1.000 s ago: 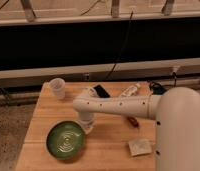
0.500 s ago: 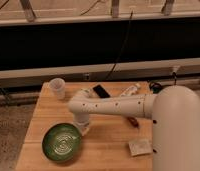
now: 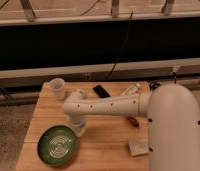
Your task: Push the ceramic bowl across the table
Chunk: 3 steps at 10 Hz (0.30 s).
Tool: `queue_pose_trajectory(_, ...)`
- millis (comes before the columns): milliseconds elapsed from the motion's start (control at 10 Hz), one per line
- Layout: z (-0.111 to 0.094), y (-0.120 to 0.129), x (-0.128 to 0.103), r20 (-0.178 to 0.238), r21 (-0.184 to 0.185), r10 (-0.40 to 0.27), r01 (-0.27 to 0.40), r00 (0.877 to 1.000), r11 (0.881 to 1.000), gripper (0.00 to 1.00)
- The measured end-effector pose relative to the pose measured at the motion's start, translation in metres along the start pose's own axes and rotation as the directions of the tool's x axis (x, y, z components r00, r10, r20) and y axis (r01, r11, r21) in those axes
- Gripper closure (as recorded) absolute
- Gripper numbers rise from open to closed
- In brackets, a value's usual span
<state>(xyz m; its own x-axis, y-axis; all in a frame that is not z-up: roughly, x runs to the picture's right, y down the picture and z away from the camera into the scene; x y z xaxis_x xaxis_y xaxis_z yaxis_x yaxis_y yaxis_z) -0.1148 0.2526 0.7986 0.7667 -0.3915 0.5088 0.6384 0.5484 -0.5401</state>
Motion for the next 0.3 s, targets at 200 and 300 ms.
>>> queue_pose_trajectory(200, -0.0009, 0.0000, -0.0055, -0.001, -0.004, -0.020, 0.020, 1.000, 1.000, 0.97)
queue_pose_trajectory(300, -0.0011, -0.0024, -0.0123, -0.001, -0.006, -0.036, 0.036, 0.999, 0.999, 0.97)
